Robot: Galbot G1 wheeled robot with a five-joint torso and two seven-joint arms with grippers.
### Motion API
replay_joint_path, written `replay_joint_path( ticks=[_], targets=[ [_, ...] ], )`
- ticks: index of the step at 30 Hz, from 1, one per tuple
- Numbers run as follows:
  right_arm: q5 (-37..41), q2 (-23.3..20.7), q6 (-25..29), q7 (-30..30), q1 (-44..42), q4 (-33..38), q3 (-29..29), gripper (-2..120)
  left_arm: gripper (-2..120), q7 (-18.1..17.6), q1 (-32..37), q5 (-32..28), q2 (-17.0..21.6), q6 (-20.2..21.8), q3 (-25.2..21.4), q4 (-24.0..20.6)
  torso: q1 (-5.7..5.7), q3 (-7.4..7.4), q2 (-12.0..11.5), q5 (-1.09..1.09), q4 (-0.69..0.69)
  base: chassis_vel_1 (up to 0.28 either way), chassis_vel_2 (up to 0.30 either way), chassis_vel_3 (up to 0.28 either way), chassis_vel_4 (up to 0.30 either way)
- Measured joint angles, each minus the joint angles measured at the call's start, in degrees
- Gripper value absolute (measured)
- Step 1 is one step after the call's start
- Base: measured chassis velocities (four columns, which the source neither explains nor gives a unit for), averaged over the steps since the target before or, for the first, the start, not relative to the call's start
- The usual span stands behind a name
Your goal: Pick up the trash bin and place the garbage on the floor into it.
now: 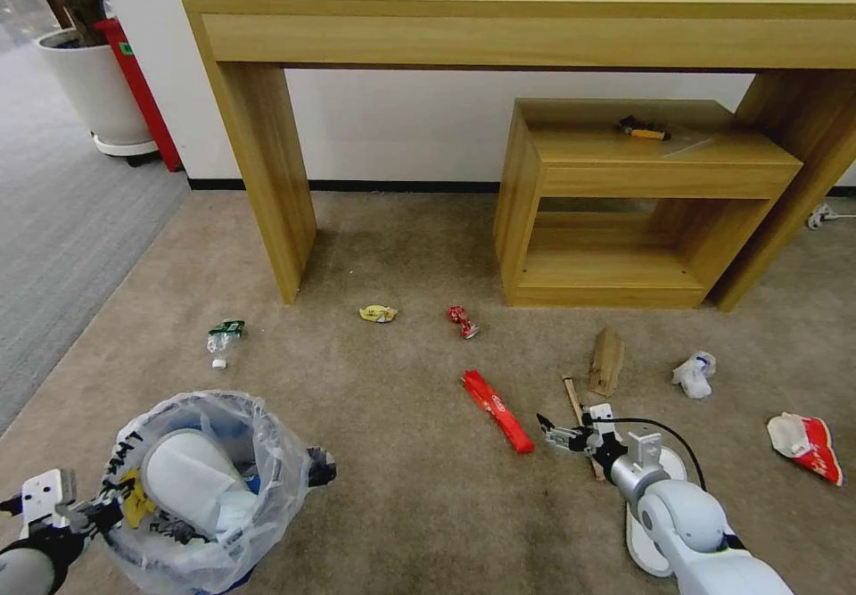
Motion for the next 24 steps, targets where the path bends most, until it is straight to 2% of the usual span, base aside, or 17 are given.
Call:
replay_joint_path(
  ticks=[10, 13, 17, 19, 21, 22, 24],
  targets=[
    [-0.5, 1.0, 0.7, -3.9, 5.9, -6.7, -4.5, 100, 0, 1.2, 0.9, 0.7, -1.1, 0.0, -1.1, 0.1, 0.00, 0.00, 0.0, 0.00, 0.01, 0.000, 0.000, 0.000, 0.000],
    [-1.3, 3.0, 0.3, -3.9, 9.2, -11.9, -8.1, 100, 0, 1.6, 1.3, 1.3, -2.0, 0.0, -1.2, 0.0, 0.00, 0.00, 0.0, -0.01, 0.01, 0.000, 0.000, 0.000, 0.000],
    [-2.2, 4.9, 0.3, -3.9, 11.5, -16.8, -9.2, 98, 0, 1.6, 1.3, 1.6, -2.6, 0.0, -0.9, -0.5, 0.00, 0.00, 0.0, 0.00, 0.01, 0.000, 0.000, 0.000, 0.000],
    [-2.2, 5.0, 0.3, -3.9, 11.6, -17.0, -9.2, 98, 0, 1.6, 1.4, 1.6, -2.6, 0.0, -0.9, -0.5, 0.00, 0.00, 0.0, 0.00, 0.01, 0.000, 0.000, 0.000, 0.000],
    [-2.5, 5.5, 0.7, -3.9, 12.8, -19.9, -9.2, 86, 0, 1.6, 1.4, 2.0, -3.0, 0.0, -0.7, -0.9, 0.00, 0.00, 0.0, 0.00, 0.01, 0.000, 0.000, 0.000, 0.000],
    [-2.5, 5.5, 0.7, -3.9, 12.8, -19.9, -9.2, 86, 0, 1.6, 1.4, 2.0, -3.0, 0.0, -0.7, -0.9, 0.00, 0.00, 0.0, 0.00, 0.01, 0.000, 0.000, 0.000, 0.000],
    [-2.4, 5.5, 0.9, -4.1, 13.0, -20.7, -9.2, 78, 0, 1.5, 1.5, 2.4, -3.3, 0.0, -0.4, -1.1, 0.00, 0.00, 0.0, -0.01, 0.00, 0.000, 0.000, 0.000, 0.000]
  ],
)
